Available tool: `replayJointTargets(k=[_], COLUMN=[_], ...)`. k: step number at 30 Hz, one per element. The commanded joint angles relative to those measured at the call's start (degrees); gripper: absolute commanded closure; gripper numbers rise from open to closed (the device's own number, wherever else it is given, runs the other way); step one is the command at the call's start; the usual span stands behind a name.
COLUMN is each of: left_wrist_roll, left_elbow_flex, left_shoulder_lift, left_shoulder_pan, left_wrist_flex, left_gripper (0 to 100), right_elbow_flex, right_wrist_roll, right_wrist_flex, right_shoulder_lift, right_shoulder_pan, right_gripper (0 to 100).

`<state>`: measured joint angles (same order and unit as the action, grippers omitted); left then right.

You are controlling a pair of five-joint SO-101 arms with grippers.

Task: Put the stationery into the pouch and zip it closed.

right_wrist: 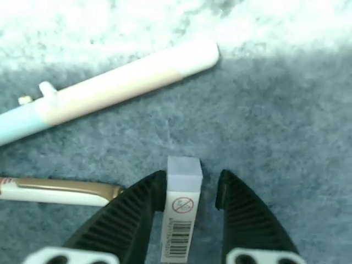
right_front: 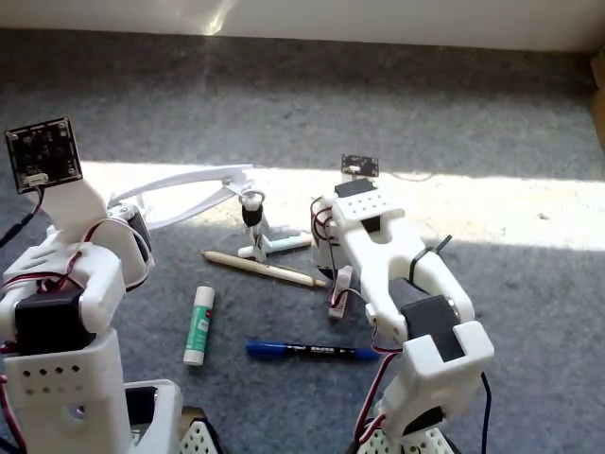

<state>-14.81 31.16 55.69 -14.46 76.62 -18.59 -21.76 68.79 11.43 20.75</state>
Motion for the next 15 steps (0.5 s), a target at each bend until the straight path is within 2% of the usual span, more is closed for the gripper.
replayJointTargets(k=[1,8,15], left_wrist_roll=[-0.26,-0.26,0.35], left_elbow_flex=[-0.13,-0.13,-0.13], left_shoulder_lift=[0.04,0.04,0.40], left_shoulder_pan=[-0.84,-0.84,-0.84], left_wrist_flex=[-1.05,-1.05,-0.97], left_gripper=[99,99,99], right_elbow_flex=[2.95,2.68,-2.59], right_wrist_roll=[-0.09,0.00,3.16], right_wrist_flex=[0.40,0.92,0.40], right_shoulder_lift=[-0.75,-2.95,-16.66], right_shoulder_pan=[-0.57,-0.57,-0.22], right_gripper=[96.9,99.4,99.4])
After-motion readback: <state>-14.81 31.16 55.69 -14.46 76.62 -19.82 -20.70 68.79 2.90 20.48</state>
